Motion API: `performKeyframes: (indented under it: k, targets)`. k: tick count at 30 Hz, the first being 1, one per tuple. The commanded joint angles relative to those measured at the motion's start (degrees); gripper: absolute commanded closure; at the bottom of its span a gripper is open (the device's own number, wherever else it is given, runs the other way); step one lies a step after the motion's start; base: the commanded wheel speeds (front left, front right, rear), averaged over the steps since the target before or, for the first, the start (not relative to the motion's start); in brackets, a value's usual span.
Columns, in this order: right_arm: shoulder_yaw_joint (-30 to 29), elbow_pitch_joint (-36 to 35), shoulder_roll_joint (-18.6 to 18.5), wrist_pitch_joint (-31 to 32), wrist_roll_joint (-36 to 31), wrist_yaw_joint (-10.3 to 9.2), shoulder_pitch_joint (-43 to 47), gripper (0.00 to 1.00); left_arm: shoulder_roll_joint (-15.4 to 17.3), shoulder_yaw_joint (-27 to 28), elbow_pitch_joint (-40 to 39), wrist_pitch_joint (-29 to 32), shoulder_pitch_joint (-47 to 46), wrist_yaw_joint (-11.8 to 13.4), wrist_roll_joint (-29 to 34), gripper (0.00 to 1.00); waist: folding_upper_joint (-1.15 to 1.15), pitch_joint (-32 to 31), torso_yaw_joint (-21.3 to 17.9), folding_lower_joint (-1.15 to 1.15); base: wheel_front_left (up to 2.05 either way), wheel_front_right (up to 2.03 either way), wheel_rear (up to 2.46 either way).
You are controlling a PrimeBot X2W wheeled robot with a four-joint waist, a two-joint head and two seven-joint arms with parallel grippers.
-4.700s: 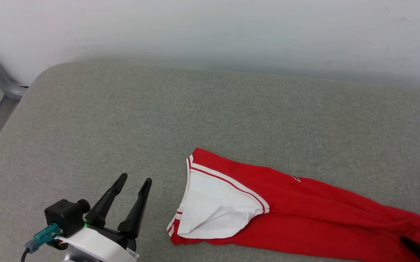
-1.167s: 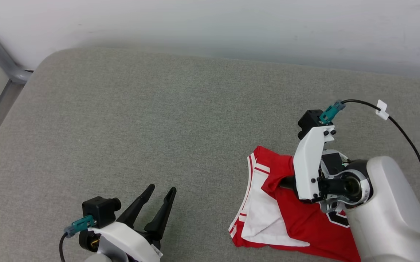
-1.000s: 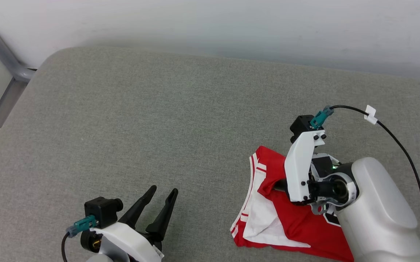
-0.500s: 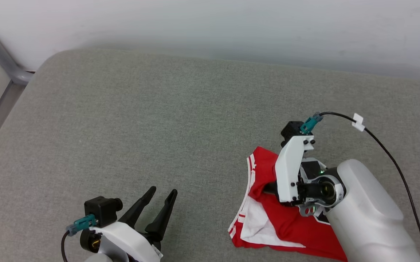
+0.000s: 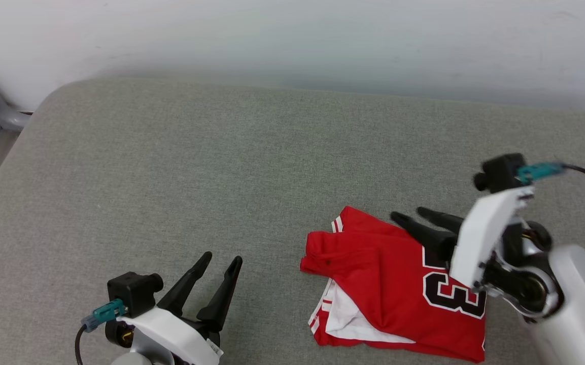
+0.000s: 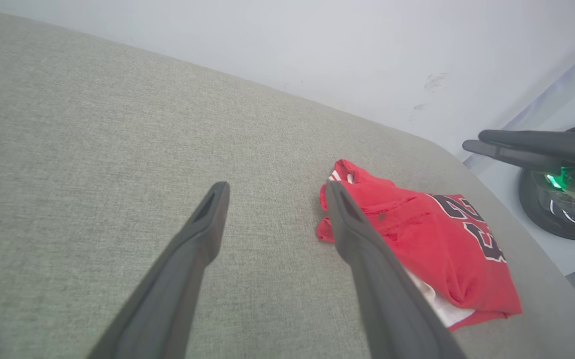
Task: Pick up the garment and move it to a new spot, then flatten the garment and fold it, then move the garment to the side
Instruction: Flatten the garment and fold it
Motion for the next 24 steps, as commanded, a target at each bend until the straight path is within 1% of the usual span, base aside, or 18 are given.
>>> performKeyframes:
  k: [1,5,6,9,11,15,16,18,21,23,24]
  targets:
    - [-0.1,-2.4,-1.5,-3.5,-0.8,-0.03,2.0,0.0,0.0,0.4,-0.9,-0.3,0.1,-0.1,1.1,0.0,0.0,0.1,-0.1,0.0,0.0,0.0,0.0]
    - [-0.2,-8.9,-6.2,-16.2,-1.7,-0.03,7.6,0.0,-0.3,1.8,-2.4,-0.3,0.9,-0.1,3.2,0.0,0.0,0.2,-0.4,0.0,0.0,0.0,0.0]
    - [0.2,-10.2,-7.9,-19.7,-2.5,-0.03,8.9,0.0,-0.4,2.4,-3.0,-0.3,1.1,-0.1,3.9,0.0,0.0,0.2,-0.5,0.0,0.0,0.0,0.0]
    - [-0.6,-11.5,-10.8,-29.1,-3.6,-0.03,13.0,0.0,-0.9,4.8,-4.4,-0.3,1.6,-0.1,6.7,0.0,0.0,0.2,-0.8,0.0,0.0,0.0,0.0]
    - [-0.6,-11.1,-12.9,-34.3,-5.1,-0.03,15.5,0.0,-1.7,6.7,-4.9,-0.3,2.3,-0.1,8.4,0.0,0.0,0.2,-0.9,0.0,0.0,0.0,0.0]
    - [-0.8,-9.3,-15.1,-45.3,-8.7,-0.04,19.9,0.0,-2.6,9.1,-6.7,-0.3,3.3,-0.1,12.8,0.0,0.0,-0.2,-1.2,0.0,0.0,0.0,0.0]
    - [-1.5,-8.3,-15.3,-48.0,-9.6,-0.04,20.9,0.0,-2.8,9.5,-7.3,-0.3,3.7,-0.1,13.9,0.0,0.0,-0.3,-1.3,0.0,0.0,0.0,0.0]
    - [-3.0,-7.1,-13.8,-51.0,-10.2,-0.04,22.6,0.0,-3.4,10.3,-8.8,-0.3,4.3,-0.1,16.1,0.0,0.0,-0.5,-1.5,0.0,0.0,0.0,0.0]
    - [-4.8,-6.4,-12.5,-52.4,-13.3,-0.04,25.0,0.0,-4.4,12.1,-10.1,-0.3,5.8,-0.1,18.6,0.0,0.0,-0.9,-1.7,0.0,0.0,0.0,0.0]
    - [-7.5,-7.7,-10.2,-52.5,-15.1,-0.03,26.1,0.0,-5.3,13.3,-9.5,-0.3,6.9,-0.1,19.5,0.0,0.0,-1.1,-1.9,0.0,0.0,0.0,0.0]
    - [-8.9,-8.9,-9.5,-52.5,-17.2,-0.03,26.7,0.0,-5.9,13.9,-9.1,-0.3,7.2,-0.1,19.7,0.0,0.0,-1.0,-1.9,0.0,0.0,0.0,0.0]
